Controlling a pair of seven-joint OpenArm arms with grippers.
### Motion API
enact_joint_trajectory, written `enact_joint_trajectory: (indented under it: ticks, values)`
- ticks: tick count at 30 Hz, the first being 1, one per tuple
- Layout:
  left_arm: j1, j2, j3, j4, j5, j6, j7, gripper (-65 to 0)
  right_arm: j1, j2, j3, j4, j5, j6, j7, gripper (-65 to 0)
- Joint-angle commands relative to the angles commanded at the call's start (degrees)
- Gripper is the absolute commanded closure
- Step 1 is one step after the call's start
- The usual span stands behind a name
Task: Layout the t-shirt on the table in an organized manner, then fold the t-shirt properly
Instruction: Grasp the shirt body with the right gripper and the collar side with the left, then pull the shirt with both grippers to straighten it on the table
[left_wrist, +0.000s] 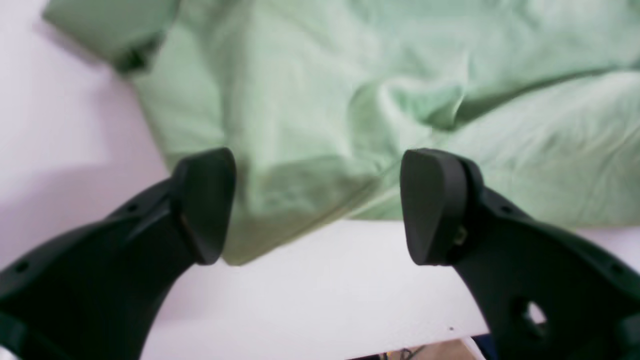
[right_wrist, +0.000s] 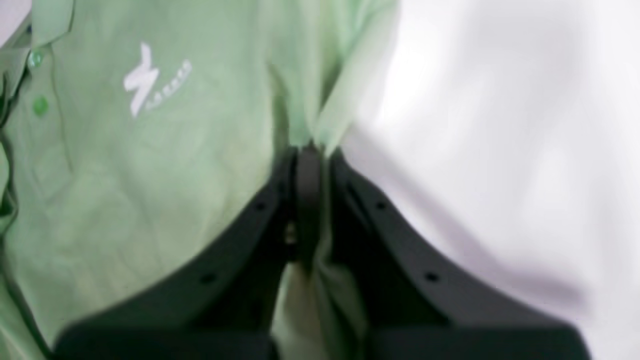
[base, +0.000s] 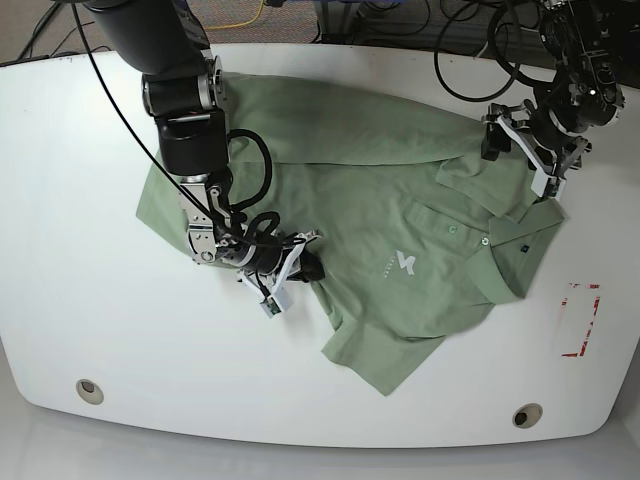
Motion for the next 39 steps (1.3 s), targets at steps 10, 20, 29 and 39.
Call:
enact_joint_trajectory:
  ticks: [10, 20, 29, 39]
  values:
    - [-11.16, 0.0, 11.87, -11.69, 6.59, 0.0, -0.09, -48.5, -11.25, 1.67, 13.19, 17.93, -0.53, 0.0, -6.68, 0.0]
    - [-26.73, 0.09, 21.71, -30.68, 7.21, 0.26, -8.35, -48.5, -29.01, 0.18, 19.87, 40.7, 0.0, 0.0, -13.36, 0.0]
    - [-36.92, 0.09, 28.84, -37.71, 7.12, 0.26, -13.8, -48.5, -40.18, -5.1, 19.78, 52.04, -0.53, 0.0, -13.36, 0.0]
    - [-42.02, -2.55, 31.74, -33.49, 6.68, -0.09, -14.86, -48.6, -40.7, -5.36, 19.96, 55.82, -0.7, 0.0, -13.45, -18.9]
